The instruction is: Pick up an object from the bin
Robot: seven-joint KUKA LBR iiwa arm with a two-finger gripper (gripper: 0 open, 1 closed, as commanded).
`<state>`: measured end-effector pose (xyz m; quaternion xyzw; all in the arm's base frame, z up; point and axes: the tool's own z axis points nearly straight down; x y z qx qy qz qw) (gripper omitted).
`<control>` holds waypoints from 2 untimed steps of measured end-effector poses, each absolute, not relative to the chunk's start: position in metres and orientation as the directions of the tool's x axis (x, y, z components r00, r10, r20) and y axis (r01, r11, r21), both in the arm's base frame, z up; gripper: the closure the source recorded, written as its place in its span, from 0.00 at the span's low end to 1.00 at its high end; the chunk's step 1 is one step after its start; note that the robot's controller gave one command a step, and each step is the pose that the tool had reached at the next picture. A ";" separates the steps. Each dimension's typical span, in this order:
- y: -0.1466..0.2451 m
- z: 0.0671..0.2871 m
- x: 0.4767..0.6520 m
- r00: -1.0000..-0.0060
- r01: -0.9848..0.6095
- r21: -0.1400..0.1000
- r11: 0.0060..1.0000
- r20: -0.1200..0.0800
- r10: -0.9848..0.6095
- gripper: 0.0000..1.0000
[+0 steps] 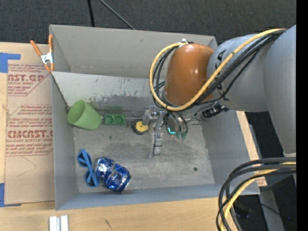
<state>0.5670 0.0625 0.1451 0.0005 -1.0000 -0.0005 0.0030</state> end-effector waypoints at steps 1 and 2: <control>0.137 0.070 0.500 -0.998 -0.062 0.003 0.998 0.011 -0.062 0.00; 0.196 0.069 0.504 -0.999 -0.049 0.004 0.999 -0.001 -0.049 0.00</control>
Offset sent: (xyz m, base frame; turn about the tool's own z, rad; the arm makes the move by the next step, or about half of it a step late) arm -0.0617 0.0689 -0.0702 -0.0521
